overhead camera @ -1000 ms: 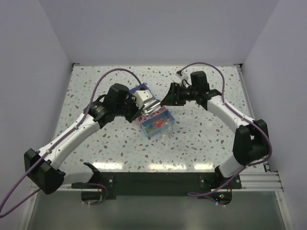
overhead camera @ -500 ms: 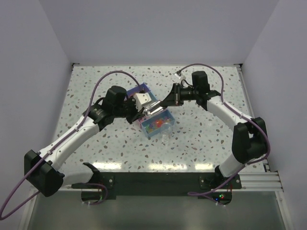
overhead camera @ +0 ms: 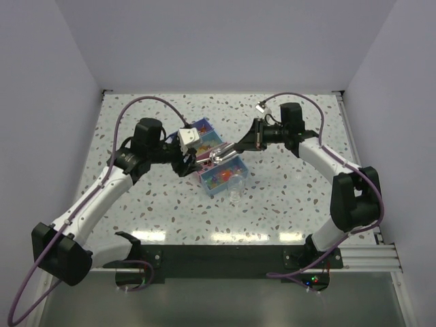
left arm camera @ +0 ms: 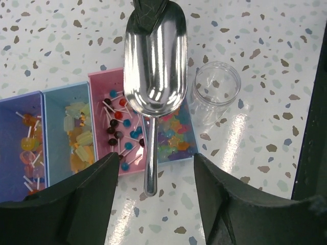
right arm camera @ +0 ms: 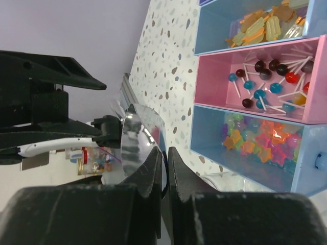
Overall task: Pack the candies
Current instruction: Adjust the spatula.
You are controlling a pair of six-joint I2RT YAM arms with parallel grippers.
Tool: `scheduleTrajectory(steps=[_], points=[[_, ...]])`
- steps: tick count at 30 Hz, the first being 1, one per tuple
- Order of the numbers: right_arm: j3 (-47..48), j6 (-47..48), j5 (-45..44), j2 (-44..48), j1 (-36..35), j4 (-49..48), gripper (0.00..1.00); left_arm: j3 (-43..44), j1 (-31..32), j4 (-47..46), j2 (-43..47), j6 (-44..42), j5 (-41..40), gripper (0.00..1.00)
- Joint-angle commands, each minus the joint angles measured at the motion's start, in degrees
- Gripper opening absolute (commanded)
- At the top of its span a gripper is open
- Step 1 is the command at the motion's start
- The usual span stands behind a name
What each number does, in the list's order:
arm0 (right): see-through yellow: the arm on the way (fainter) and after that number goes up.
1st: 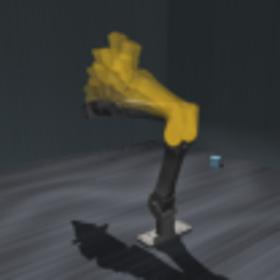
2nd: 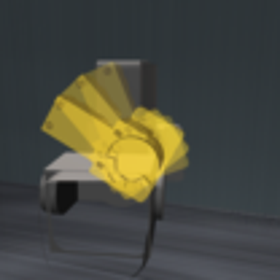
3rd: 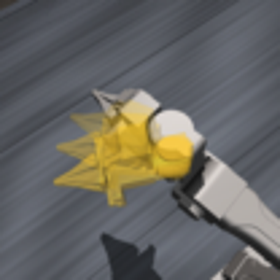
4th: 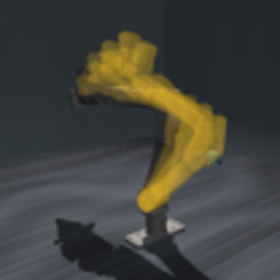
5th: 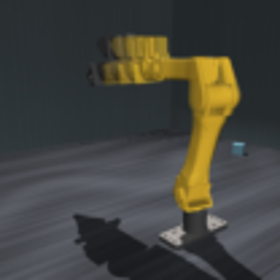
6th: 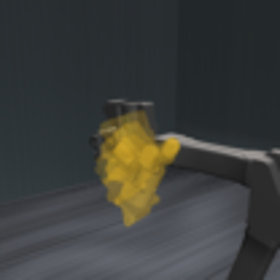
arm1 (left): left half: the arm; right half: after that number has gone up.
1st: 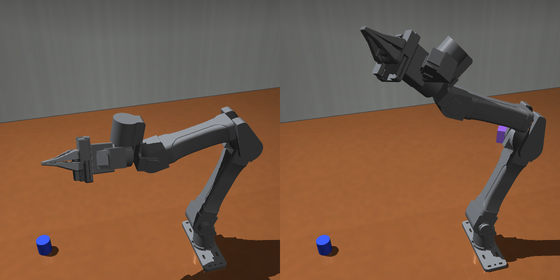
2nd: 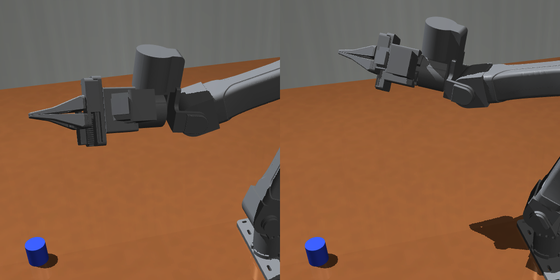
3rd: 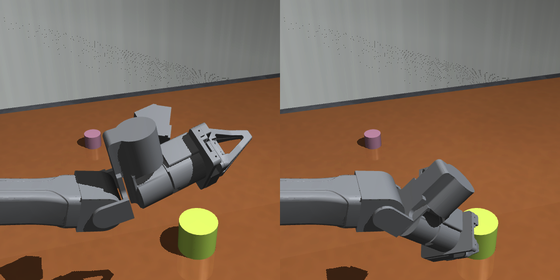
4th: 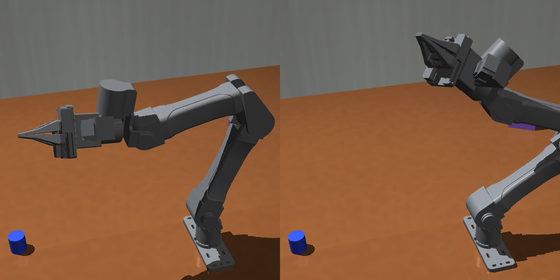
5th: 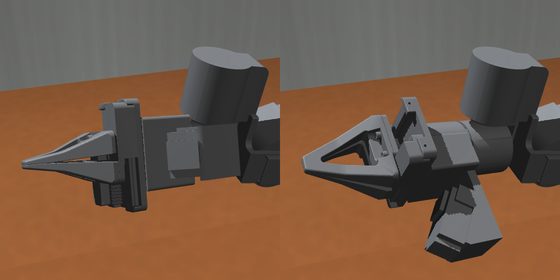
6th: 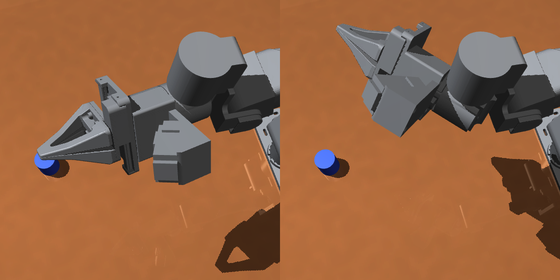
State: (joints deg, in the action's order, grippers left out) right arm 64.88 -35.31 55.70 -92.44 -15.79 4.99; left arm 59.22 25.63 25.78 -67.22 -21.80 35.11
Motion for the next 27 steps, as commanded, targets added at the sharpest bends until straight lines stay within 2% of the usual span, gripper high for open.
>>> scheduleTrajectory(steps=[1,4,19,27], points=[[-0.28,0.68,4.06,2.53,0.15,-3.58,0.00,-0.95,-1.81,-2.49,0.34,-1.31,9.78,0.65],[-0.46,1.47,5.64,2.79,0.15,-4.29,0.00,-1.13,-2.25,-2.23,-1.07,-1.49,11.38,0.65],[-2.92,2.88,8.11,4.82,0.23,-6.66,0.00,-1.30,-2.86,-2.84,-3.62,-0.17,13.23,0.42],[-3.27,2.26,7.93,5.26,0.23,-7.54,0.00,-2.36,-2.86,-3.98,-4.41,1.76,12.08,0.42]])
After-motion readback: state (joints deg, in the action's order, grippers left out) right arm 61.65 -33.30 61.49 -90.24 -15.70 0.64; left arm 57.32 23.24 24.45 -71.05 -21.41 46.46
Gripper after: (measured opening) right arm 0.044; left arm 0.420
